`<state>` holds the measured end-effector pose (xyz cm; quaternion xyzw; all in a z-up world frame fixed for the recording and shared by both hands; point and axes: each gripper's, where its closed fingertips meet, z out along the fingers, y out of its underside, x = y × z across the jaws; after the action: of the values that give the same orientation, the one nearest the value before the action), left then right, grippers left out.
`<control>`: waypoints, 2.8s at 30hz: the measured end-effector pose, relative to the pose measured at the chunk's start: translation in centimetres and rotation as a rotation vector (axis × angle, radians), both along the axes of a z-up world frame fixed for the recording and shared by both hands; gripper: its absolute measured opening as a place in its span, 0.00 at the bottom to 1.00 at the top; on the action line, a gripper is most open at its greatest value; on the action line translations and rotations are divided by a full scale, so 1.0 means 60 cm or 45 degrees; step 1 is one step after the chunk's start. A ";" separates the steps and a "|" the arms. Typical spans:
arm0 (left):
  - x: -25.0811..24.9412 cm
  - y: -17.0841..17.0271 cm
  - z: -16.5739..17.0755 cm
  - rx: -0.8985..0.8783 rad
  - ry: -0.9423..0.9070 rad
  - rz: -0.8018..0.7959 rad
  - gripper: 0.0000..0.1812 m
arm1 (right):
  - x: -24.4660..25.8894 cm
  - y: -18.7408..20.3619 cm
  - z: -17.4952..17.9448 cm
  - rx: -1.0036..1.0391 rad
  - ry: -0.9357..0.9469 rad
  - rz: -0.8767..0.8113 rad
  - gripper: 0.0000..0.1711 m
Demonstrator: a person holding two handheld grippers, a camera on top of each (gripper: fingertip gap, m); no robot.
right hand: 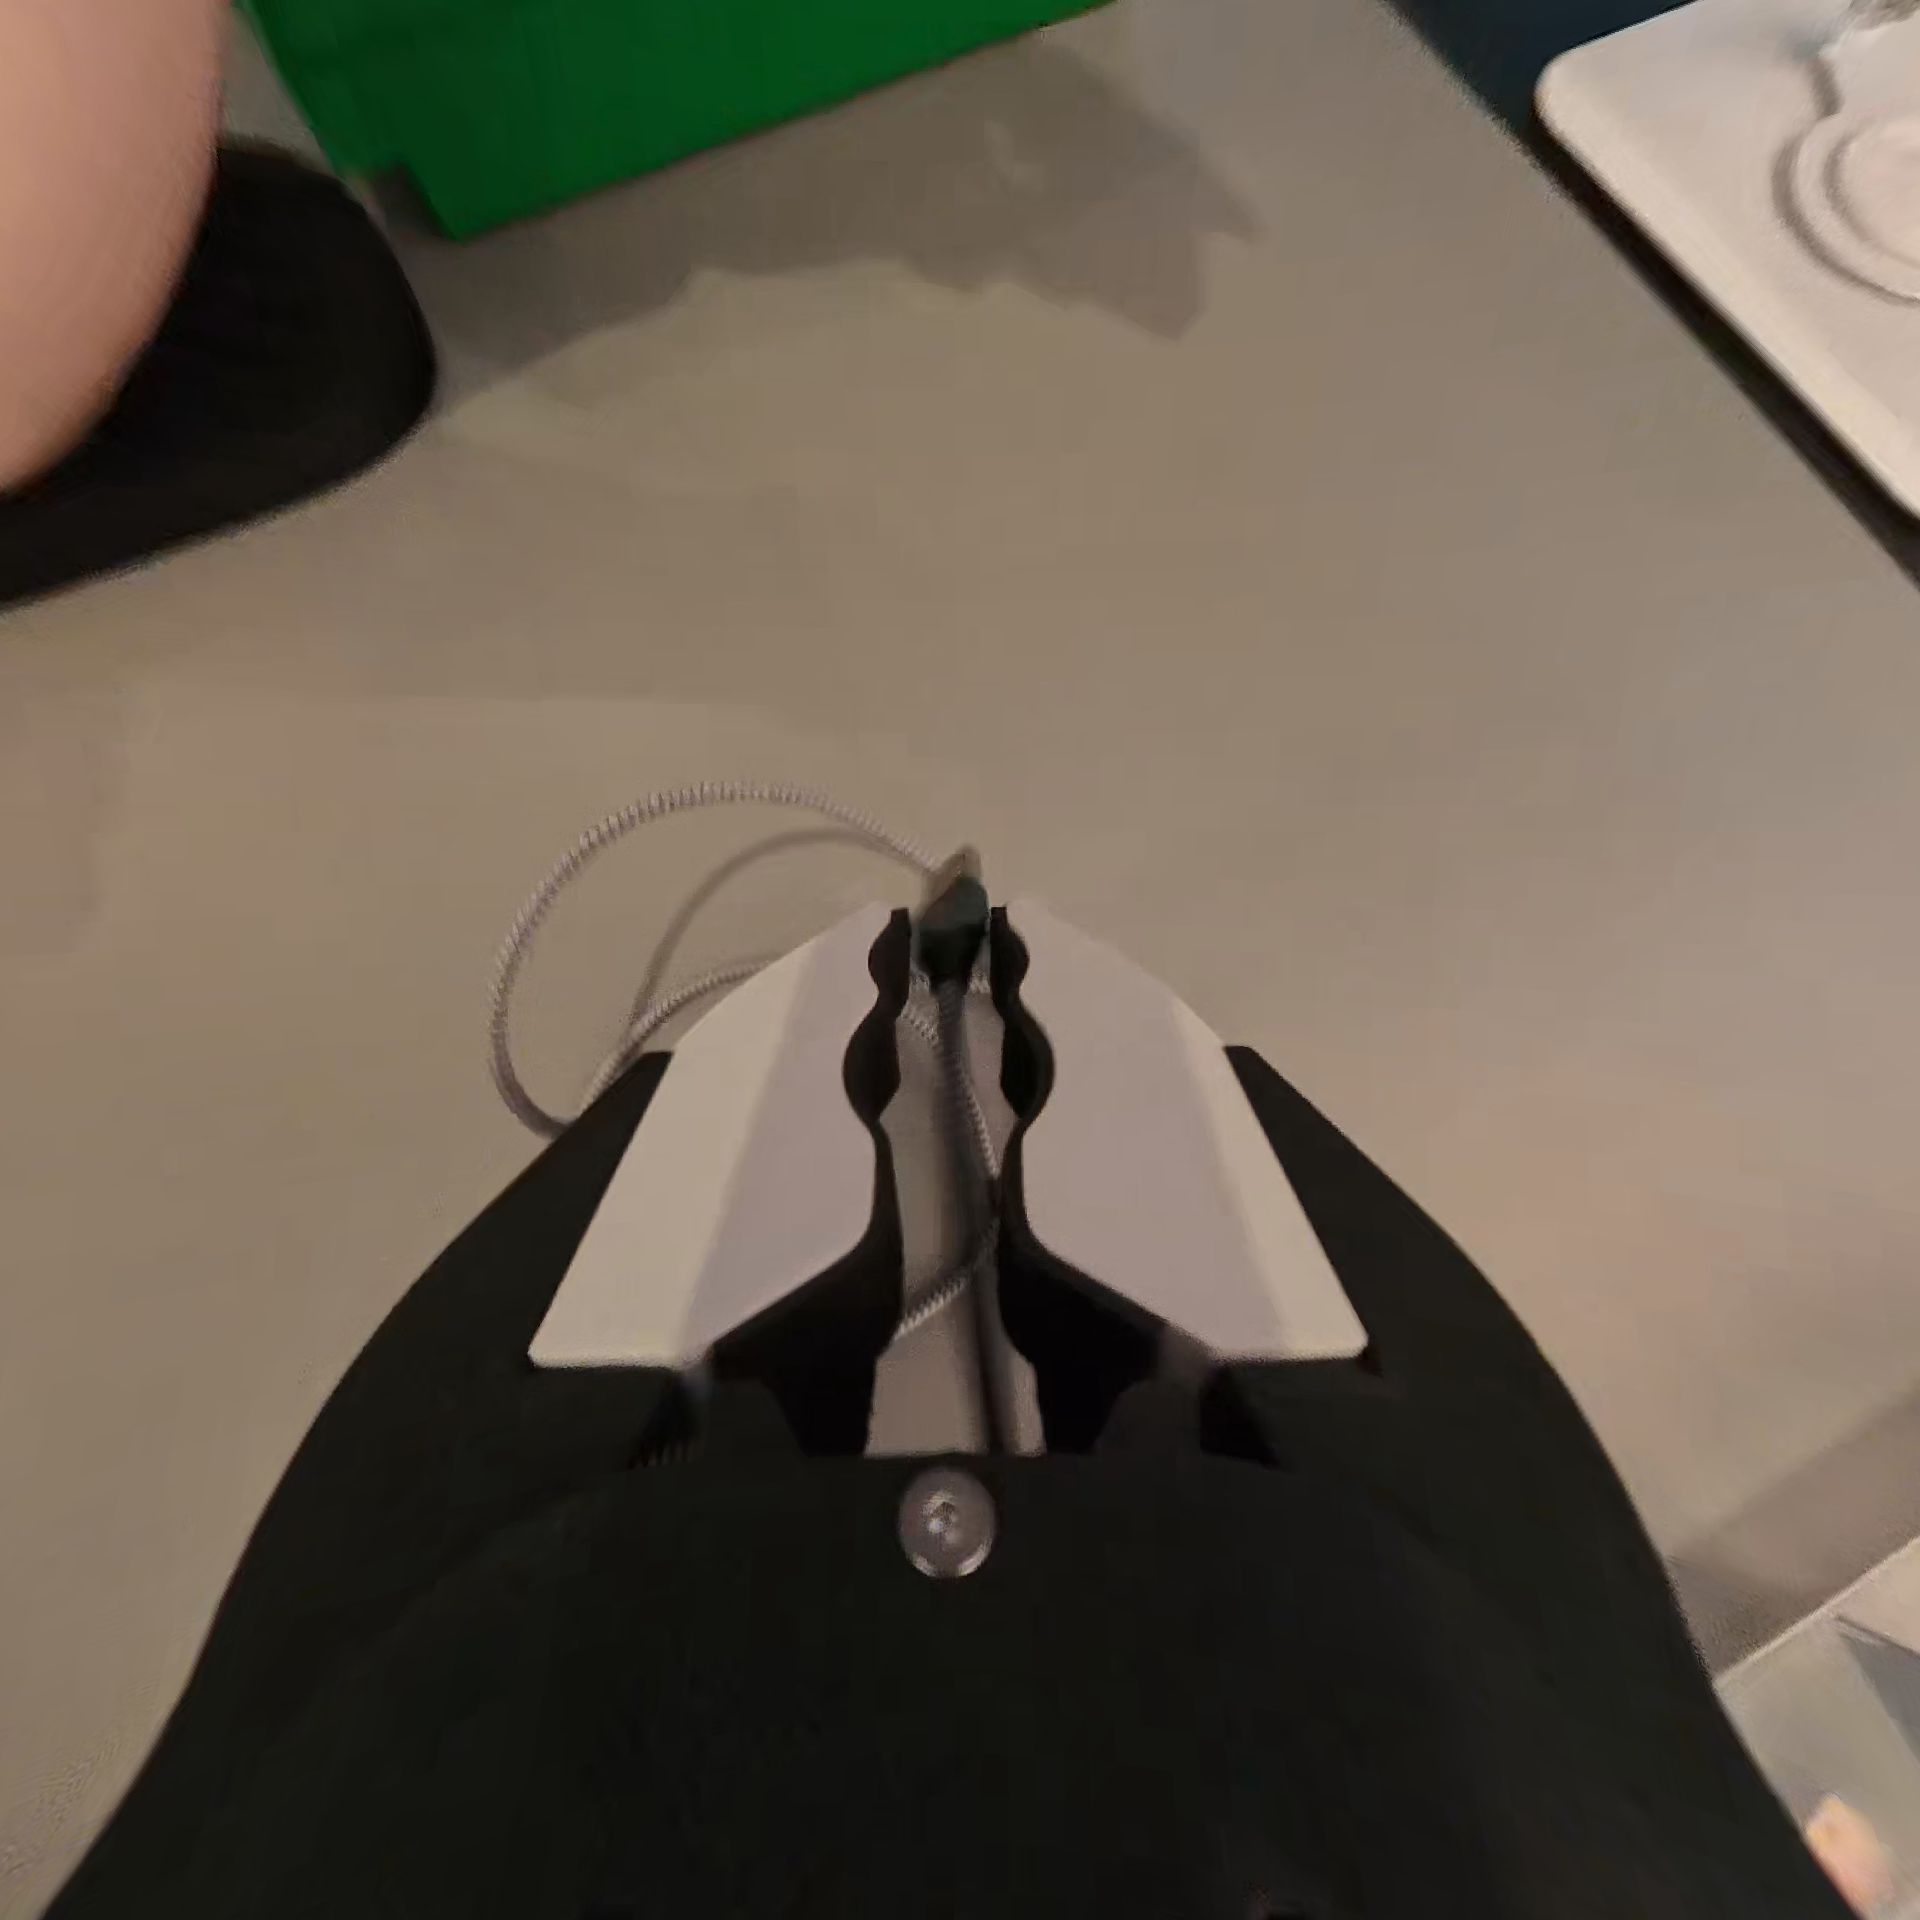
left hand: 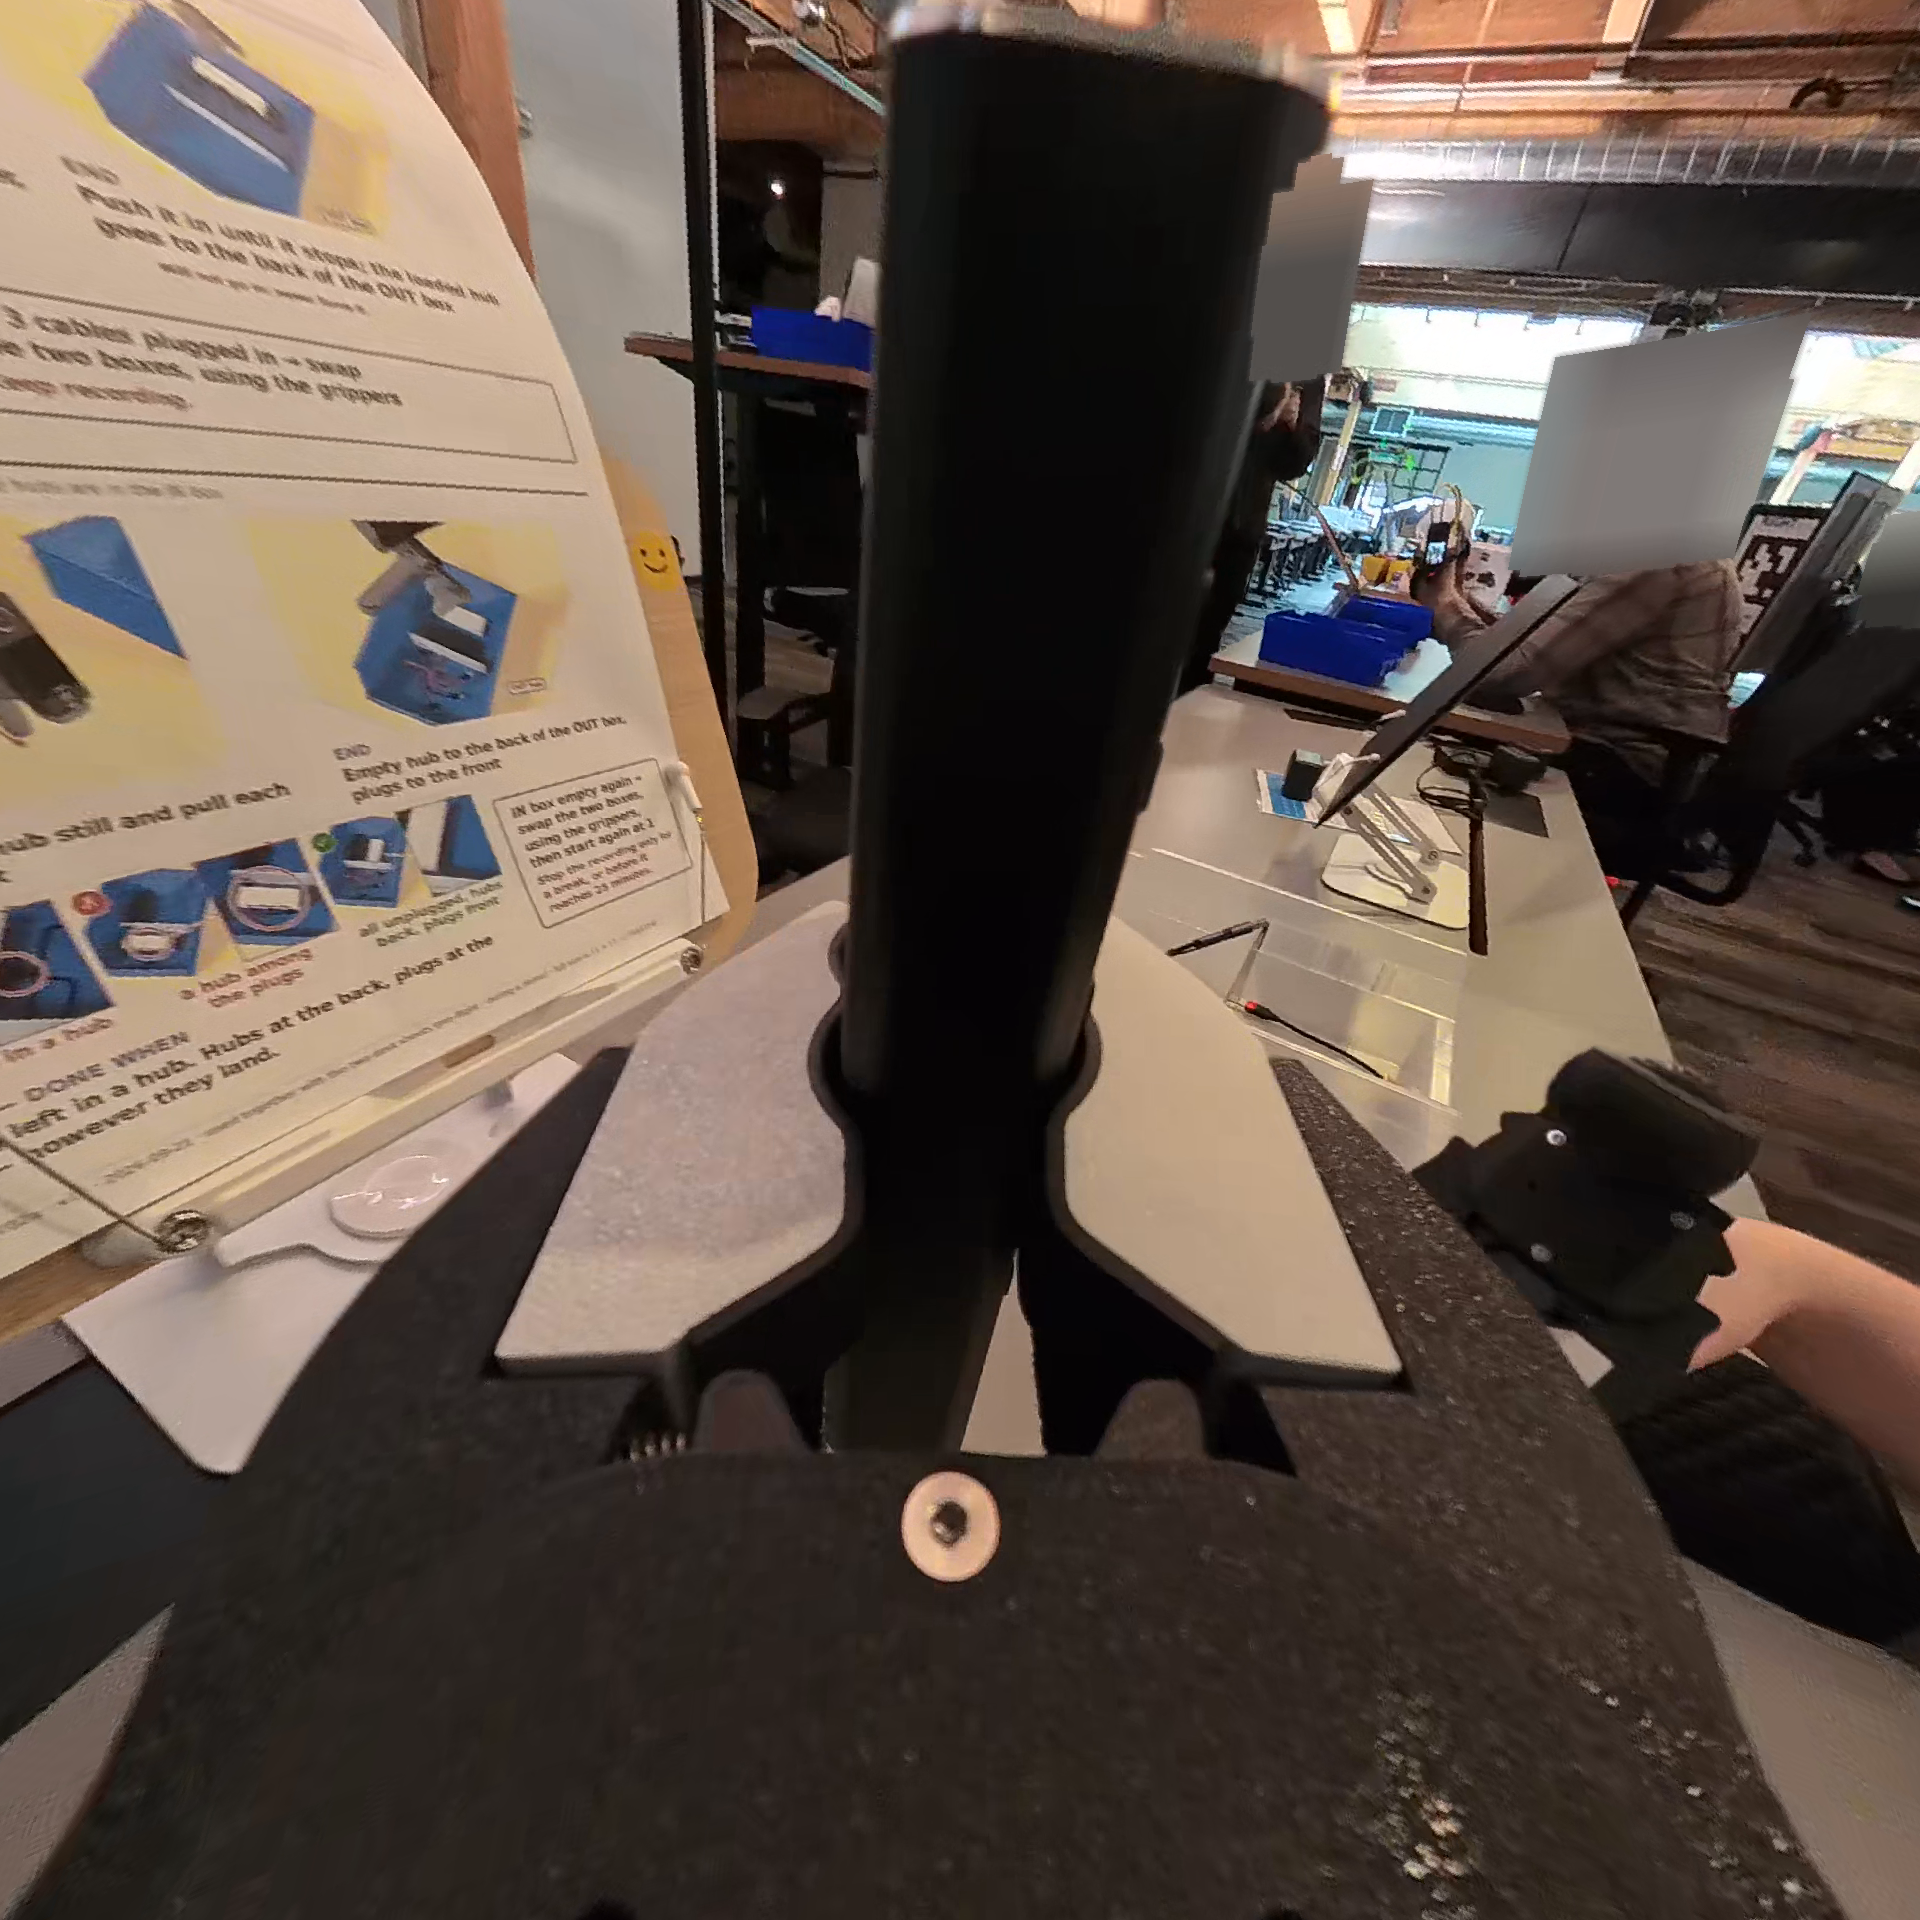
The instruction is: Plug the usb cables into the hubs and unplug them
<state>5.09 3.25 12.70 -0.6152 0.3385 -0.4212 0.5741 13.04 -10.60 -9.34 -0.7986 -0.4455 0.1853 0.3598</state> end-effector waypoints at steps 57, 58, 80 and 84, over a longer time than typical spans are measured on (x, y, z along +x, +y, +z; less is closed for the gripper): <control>0.091 -0.068 -0.035 -0.096 0.142 -0.293 0.18 | 0.548 0.078 0.040 0.145 -0.605 -0.648 0.24; 0.106 -0.079 -0.038 -0.121 0.129 -0.356 0.17 | 0.524 0.087 0.082 0.232 -0.498 -0.667 0.28; 0.185 -0.184 -0.047 -0.351 -0.008 -0.891 0.17 | -0.028 0.040 0.191 0.076 0.825 0.275 0.17; 0.195 -0.185 -0.051 -0.371 -0.017 -0.887 0.17 | -0.035 0.053 0.224 0.089 0.960 0.214 0.16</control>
<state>16.79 -7.83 9.63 -0.5358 0.4601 -0.6388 0.3052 10.97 -7.43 4.09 -0.6224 -0.3517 0.4794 0.5089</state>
